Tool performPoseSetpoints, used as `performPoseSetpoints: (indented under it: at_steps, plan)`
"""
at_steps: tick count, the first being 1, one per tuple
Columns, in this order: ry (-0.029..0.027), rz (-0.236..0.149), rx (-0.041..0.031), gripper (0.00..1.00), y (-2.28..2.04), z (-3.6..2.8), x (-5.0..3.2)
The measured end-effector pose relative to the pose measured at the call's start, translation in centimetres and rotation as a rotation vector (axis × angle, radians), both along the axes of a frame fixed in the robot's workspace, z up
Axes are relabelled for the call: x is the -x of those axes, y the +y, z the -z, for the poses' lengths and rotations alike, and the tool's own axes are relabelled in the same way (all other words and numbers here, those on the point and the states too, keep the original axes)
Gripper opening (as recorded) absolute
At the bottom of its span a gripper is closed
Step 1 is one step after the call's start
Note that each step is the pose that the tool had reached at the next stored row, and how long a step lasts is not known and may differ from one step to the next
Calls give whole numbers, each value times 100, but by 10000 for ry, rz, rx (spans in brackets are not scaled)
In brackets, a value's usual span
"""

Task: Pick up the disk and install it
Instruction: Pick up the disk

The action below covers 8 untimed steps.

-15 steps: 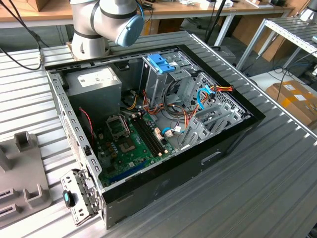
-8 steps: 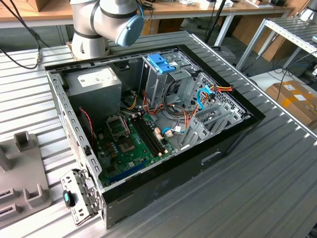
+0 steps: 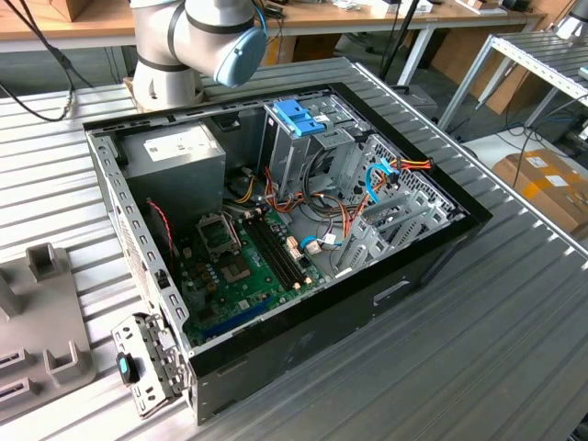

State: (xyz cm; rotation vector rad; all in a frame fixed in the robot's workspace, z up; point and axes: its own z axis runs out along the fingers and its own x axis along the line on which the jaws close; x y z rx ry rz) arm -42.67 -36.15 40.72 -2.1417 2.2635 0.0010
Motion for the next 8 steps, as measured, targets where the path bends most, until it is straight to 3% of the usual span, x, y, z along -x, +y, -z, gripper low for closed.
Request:
performPoseSetpoints:
  at_steps: [1,3,5,8]
  plan:
    - [0,0,0,35,0,-27,0]
    - [1,0,1,35,1,-170,0]
    - [1,0,1,35,1,-248,0]
    - [1,0,1,35,1,-413,0]
